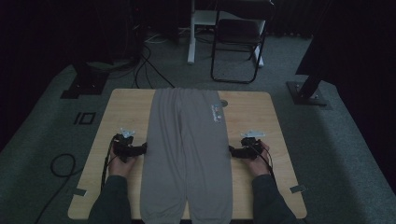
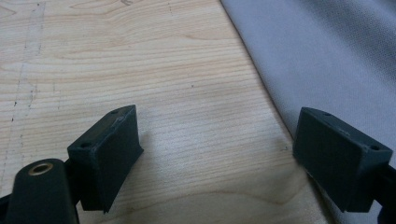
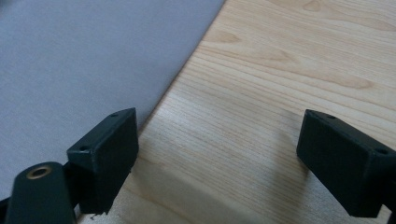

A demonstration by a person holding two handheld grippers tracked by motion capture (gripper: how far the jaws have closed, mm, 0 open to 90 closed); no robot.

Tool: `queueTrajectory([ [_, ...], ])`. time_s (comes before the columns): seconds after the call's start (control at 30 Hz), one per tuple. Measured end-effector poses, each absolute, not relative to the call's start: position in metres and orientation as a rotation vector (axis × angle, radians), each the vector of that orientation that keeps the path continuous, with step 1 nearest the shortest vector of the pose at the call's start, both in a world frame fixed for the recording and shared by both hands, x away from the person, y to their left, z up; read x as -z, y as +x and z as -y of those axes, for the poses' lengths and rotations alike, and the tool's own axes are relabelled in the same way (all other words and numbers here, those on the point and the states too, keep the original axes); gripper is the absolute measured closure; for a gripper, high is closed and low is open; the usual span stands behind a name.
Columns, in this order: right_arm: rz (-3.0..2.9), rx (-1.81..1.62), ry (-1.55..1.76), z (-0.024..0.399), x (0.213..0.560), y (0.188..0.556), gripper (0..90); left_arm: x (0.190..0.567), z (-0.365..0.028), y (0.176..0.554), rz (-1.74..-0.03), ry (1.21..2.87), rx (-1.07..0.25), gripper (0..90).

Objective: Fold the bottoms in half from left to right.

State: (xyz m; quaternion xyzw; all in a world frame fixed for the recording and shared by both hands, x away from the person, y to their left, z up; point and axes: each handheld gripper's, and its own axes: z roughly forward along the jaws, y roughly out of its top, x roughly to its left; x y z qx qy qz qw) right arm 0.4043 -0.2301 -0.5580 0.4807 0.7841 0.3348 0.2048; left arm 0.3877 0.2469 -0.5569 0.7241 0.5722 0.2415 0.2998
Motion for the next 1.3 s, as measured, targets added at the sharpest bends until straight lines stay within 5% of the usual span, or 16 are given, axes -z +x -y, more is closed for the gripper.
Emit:
queueTrajectory([
  [0.53, -2.183, -0.934, 1.343, 0.23, 0.558, 0.404, 13.2, 0.551, -0.239, 0.377, -1.484, 1.986, -0.59, 25.1],
  [0.67, -2.183, -0.934, 1.343, 0.23, 0.558, 0.404, 13.1, 0.55, -0.236, 0.374, -1.485, 1.972, -0.597, 41.1],
  [1.1, -2.181, -0.936, 1.341, 0.229, 0.558, 0.403, 14.4, 0.551, -0.218, 0.37, -1.411, 1.924, -0.474, 41.2],
  [1.3, -2.18, -0.936, 1.341, 0.229, 0.558, 0.403, 14.3, 0.55, -0.215, 0.364, -1.424, 1.968, -0.569, 62.6],
])
